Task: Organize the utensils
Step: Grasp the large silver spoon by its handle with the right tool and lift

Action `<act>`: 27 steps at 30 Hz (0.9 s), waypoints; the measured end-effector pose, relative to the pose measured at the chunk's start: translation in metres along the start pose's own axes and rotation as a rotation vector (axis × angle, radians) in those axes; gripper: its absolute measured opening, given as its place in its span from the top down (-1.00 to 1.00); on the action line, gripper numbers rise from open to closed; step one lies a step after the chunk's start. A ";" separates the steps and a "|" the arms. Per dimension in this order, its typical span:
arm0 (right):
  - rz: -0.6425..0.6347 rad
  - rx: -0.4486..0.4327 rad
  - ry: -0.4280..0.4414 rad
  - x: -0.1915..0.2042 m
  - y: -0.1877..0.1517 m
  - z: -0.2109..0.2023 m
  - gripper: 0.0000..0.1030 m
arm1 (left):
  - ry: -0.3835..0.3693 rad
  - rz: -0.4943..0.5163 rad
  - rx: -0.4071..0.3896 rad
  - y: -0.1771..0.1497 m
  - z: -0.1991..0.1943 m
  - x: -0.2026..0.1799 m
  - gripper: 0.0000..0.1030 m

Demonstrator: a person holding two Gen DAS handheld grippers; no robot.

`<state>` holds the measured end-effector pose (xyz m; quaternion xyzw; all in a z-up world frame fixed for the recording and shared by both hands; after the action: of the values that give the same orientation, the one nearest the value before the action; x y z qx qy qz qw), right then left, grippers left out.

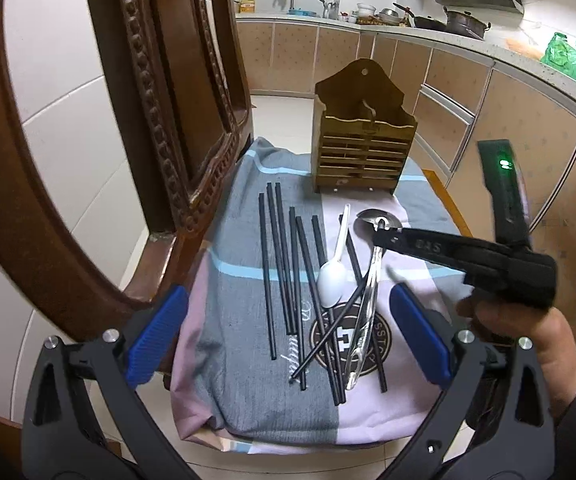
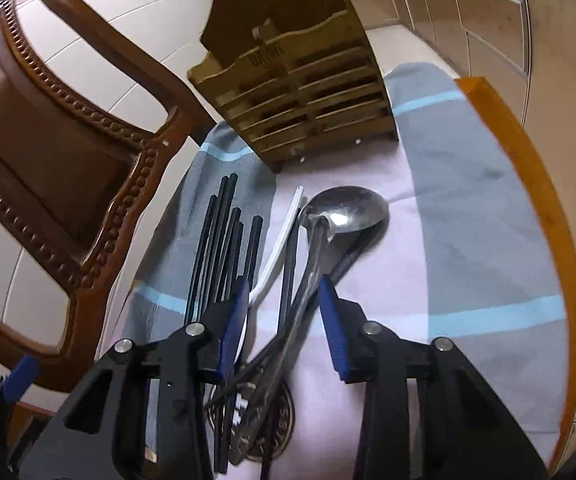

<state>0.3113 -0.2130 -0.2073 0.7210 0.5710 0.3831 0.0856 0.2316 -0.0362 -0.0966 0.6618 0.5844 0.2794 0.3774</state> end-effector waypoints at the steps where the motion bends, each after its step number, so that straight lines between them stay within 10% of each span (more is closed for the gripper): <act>1: 0.023 0.002 0.007 -0.002 0.003 0.003 0.29 | -0.005 0.004 -0.001 0.001 0.001 -0.002 -0.93; 17: 0.378 0.068 0.195 -0.038 0.023 0.038 0.65 | -0.003 0.023 0.027 -0.003 0.017 -0.010 -0.93; 27: 0.140 -0.090 0.247 -0.008 0.050 -0.026 0.89 | 0.016 0.026 0.043 -0.006 0.028 -0.012 -0.93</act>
<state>0.3322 -0.2447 -0.1645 0.7018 0.5078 0.4992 0.0200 0.2486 -0.0522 -0.1166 0.6750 0.5847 0.2770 0.3545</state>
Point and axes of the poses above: each gripper's, at about its wrist camera, not at the fingertips, and z roughly the way its jaws point, x to its left, y to its top, the point moved 7 cm from there along z, roughly the way its jaws point, and after that the axes turned 9 degrees about -x, right-handed, at the moved point
